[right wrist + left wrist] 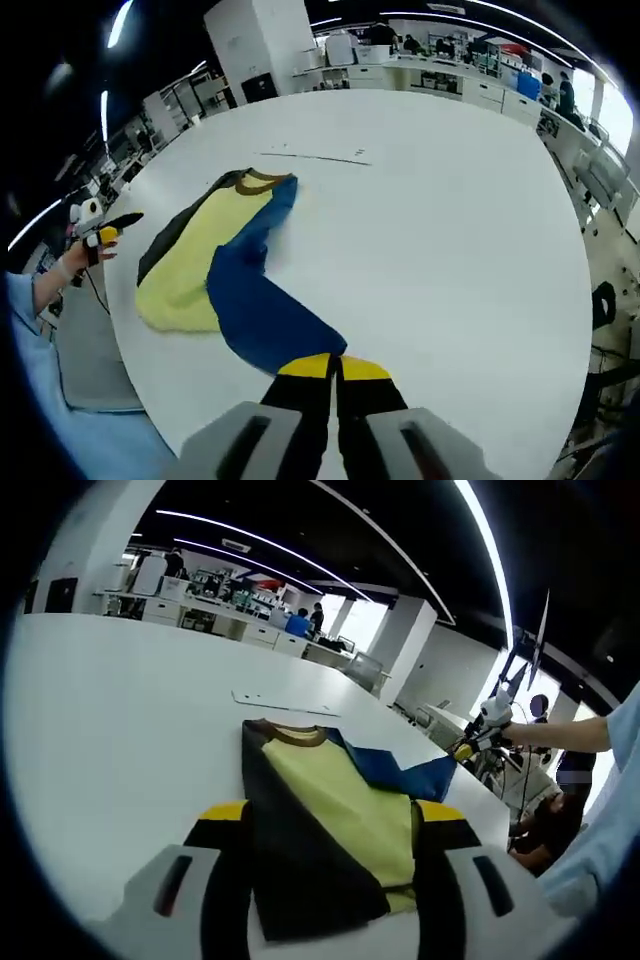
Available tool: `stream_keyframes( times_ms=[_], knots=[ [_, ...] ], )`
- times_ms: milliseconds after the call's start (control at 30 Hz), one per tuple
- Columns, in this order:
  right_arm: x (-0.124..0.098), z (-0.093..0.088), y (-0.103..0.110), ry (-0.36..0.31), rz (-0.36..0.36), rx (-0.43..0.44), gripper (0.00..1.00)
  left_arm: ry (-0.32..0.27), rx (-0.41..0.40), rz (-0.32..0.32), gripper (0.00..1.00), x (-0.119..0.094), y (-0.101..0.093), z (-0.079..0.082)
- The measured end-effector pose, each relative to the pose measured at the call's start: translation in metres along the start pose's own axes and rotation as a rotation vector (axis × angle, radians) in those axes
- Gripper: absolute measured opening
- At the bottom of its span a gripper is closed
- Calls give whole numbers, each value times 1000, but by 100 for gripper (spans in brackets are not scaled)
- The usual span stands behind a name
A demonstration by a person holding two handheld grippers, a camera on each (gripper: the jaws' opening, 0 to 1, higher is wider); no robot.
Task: Fold the garment on the visible template until the final outline fits inside the template.
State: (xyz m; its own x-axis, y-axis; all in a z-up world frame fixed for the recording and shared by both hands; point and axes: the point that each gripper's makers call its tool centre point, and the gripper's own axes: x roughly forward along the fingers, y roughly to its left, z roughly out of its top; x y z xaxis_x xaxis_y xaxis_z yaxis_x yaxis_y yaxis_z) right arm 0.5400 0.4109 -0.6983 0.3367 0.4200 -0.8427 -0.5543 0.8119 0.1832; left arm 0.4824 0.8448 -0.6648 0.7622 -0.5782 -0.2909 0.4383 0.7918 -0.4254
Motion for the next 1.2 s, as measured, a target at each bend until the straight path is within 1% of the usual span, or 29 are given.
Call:
stream_keyframes(
  times_ms=[167, 233, 500, 700, 733, 767, 800, 900, 967, 1100, 1167, 1200],
  knots=[
    [-5, -14, -24, 1, -63, 66, 0, 2, -1, 7, 61, -1, 2, 0],
    [-7, -17, -30, -4, -74, 96, 0, 7, -2, 14, 61, -1, 4, -2],
    [-17, -22, -52, -19, -126, 146, 0, 18, -15, 29, 60, -2, 8, -9],
    [-26, -30, -72, -25, -172, 186, 0, 29, -22, 33, 60, 1, 10, -14],
    [-29, -33, -74, -25, -183, 209, 0, 30, -22, 33, 60, 1, 10, -14],
    [-30, -34, -76, -28, -185, 214, 0, 31, -23, 33, 60, 2, 10, -15],
    [-33, -36, -74, -30, -193, 220, 0, 33, -25, 32, 60, 2, 9, -15],
    [-42, -41, -73, -35, -213, 261, 0, 35, -24, 29, 60, 5, 9, -15],
    [-48, -43, -79, -35, -227, 270, 0, 34, -25, 29, 60, 6, 9, -15],
    [-59, -44, -74, -59, -234, 312, 0, 34, -32, 29, 60, 8, 10, -16],
    [-63, -44, -74, -68, -241, 310, 0, 34, -32, 26, 60, 10, 9, -16],
    [-65, -45, -74, -72, -247, 323, 0, 35, -33, 26, 60, 10, 9, -16]
  ],
)
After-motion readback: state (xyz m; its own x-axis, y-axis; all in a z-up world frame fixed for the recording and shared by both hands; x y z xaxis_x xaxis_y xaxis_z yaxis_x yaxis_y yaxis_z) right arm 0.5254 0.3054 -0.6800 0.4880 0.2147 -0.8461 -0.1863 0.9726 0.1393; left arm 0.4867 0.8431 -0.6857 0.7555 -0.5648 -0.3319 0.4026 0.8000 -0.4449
